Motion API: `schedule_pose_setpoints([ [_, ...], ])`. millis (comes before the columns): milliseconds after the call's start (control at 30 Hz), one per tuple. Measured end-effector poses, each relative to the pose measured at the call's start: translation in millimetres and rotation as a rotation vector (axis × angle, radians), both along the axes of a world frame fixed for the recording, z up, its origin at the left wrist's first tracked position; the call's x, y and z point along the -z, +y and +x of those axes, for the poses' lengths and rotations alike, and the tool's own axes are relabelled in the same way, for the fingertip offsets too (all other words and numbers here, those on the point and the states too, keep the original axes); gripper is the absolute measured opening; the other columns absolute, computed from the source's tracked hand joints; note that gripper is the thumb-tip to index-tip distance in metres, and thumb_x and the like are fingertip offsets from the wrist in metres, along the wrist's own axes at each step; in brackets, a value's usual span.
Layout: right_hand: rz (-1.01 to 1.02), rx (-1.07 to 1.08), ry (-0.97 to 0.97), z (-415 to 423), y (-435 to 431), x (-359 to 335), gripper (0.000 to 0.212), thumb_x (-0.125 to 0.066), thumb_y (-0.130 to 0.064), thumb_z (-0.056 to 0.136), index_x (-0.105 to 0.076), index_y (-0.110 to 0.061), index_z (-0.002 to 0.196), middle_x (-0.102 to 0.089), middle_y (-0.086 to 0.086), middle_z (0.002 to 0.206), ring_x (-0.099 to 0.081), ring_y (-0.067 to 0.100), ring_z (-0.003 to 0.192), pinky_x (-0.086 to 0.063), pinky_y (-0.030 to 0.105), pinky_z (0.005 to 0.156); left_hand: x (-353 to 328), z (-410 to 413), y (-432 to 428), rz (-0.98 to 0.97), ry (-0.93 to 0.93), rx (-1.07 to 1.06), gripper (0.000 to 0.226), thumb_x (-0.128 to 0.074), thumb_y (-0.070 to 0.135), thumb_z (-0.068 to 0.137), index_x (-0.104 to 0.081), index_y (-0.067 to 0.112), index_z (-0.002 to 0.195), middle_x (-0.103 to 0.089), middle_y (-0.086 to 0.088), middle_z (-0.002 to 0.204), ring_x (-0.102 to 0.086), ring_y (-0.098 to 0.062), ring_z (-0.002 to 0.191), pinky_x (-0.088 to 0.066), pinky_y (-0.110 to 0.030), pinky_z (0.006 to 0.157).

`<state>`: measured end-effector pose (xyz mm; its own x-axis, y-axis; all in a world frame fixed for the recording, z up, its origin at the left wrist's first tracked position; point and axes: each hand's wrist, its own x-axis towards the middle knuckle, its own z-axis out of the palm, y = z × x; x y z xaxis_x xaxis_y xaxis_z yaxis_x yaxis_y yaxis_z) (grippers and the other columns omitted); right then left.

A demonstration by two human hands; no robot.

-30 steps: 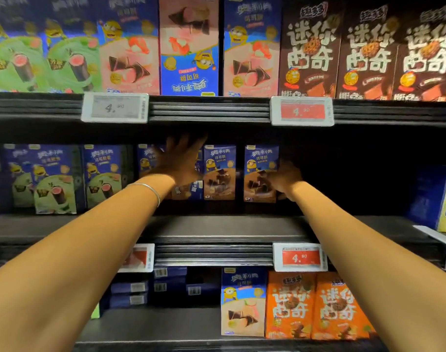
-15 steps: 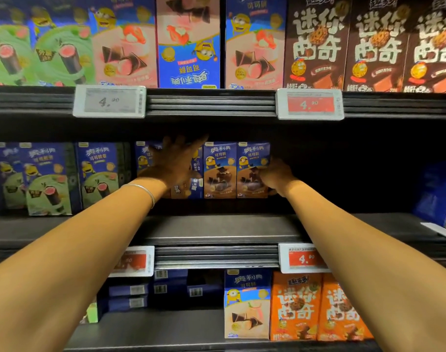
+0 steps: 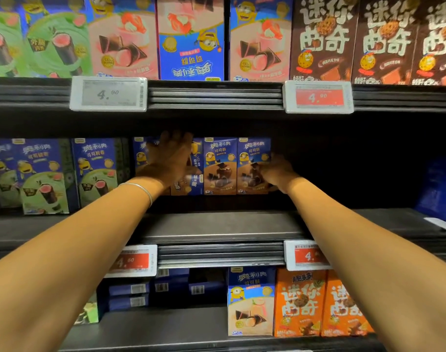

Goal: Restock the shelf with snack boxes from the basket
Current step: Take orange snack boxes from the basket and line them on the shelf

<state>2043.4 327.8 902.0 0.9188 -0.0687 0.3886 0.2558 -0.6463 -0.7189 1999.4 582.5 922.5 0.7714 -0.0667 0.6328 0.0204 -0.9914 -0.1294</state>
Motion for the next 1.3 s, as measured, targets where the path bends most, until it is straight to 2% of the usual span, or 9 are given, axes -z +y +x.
schedule_pose_setpoints([
  [133,0.129,-0.010,0.020,-3,2,2,0.040,-0.064,-0.026,0.099,-0.052,-0.016,0.136,-0.061,0.009,0.136,-0.060,0.027,0.123,-0.052,0.043,0.101,1,-4,5,0.004,-0.017,-0.037,0.108,-0.081,0.067,0.080,-0.023,0.033,0.165,-0.028,-0.023,0.164,-0.025,-0.056,0.149,-0.030,-0.077,0.115],
  [433,0.076,0.005,0.010,-3,4,2,0.041,-0.062,-0.027,0.100,-0.053,-0.014,0.137,-0.059,0.012,0.139,-0.058,0.030,0.126,-0.051,0.045,0.103,1,-8,3,-0.018,-0.029,-0.034,0.110,-0.080,0.061,0.085,-0.010,0.041,0.168,-0.026,-0.023,0.166,-0.025,-0.055,0.150,-0.039,-0.073,0.111],
  [767,0.170,0.013,0.048,2,3,5,0.043,-0.069,-0.022,0.095,-0.058,-0.010,0.134,-0.061,0.012,0.137,-0.060,0.029,0.125,-0.050,0.040,0.104,4,-2,6,-0.051,-0.049,-0.057,0.124,-0.082,0.064,0.081,-0.001,0.033,0.170,-0.025,-0.022,0.168,-0.023,-0.052,0.153,-0.034,-0.072,0.114],
  [967,0.313,-0.041,0.091,1,0,4,0.036,-0.074,-0.018,0.090,-0.066,-0.012,0.125,-0.066,0.008,0.131,-0.062,0.026,0.120,-0.047,0.034,0.084,0,-2,14,-0.195,-0.049,0.043,0.120,-0.080,0.066,0.081,-0.007,0.033,0.170,-0.020,-0.018,0.172,-0.015,-0.051,0.156,-0.017,-0.079,0.120],
  [1033,0.338,-0.059,0.067,0,0,4,0.036,-0.075,-0.016,0.088,-0.067,-0.012,0.123,-0.066,0.009,0.132,-0.062,0.027,0.121,-0.049,0.035,0.092,-2,-6,15,-0.307,-0.051,0.097,0.114,-0.078,0.067,0.082,-0.013,0.032,0.169,-0.019,-0.014,0.174,-0.015,-0.050,0.157,-0.020,-0.074,0.122],
  [1100,0.318,-0.089,0.035,-1,2,4,0.039,-0.076,-0.018,0.088,-0.066,-0.012,0.125,-0.064,0.013,0.135,-0.060,0.030,0.125,-0.048,0.042,0.106,-3,-11,14,-0.357,-0.050,0.134,0.096,-0.076,0.065,0.086,-0.032,0.031,0.164,-0.023,-0.012,0.172,-0.019,-0.048,0.156,-0.029,-0.067,0.121],
  [1167,0.217,-0.068,0.066,-3,6,1,0.063,-0.080,-0.031,0.084,-0.055,-0.013,0.139,-0.051,0.017,0.148,-0.049,0.036,0.135,-0.041,0.048,0.114,-1,-19,11,-0.333,-0.052,0.135,0.074,-0.075,0.058,0.090,-0.050,0.028,0.152,-0.031,-0.012,0.168,-0.026,-0.047,0.153,-0.036,-0.063,0.118],
  [1233,0.001,0.079,0.147,-5,11,1,0.095,-0.076,-0.053,0.081,-0.031,-0.017,0.156,-0.026,0.019,0.162,-0.030,0.042,0.147,-0.030,0.051,0.120,5,-27,4,-0.291,-0.066,0.078,0.066,-0.075,0.048,0.090,-0.052,0.025,0.147,-0.040,-0.015,0.159,-0.036,-0.047,0.146,-0.046,-0.060,0.110],
  [1300,-0.135,0.221,0.154,-12,18,4,0.090,-0.067,-0.060,0.084,-0.031,-0.017,0.155,-0.031,0.018,0.160,-0.036,0.042,0.142,-0.039,0.050,0.113,13,-34,-6,-0.226,-0.064,0.020,0.056,-0.072,0.043,0.093,-0.056,0.026,0.143,-0.046,-0.015,0.153,-0.043,-0.043,0.141,-0.050,-0.056,0.105],
])
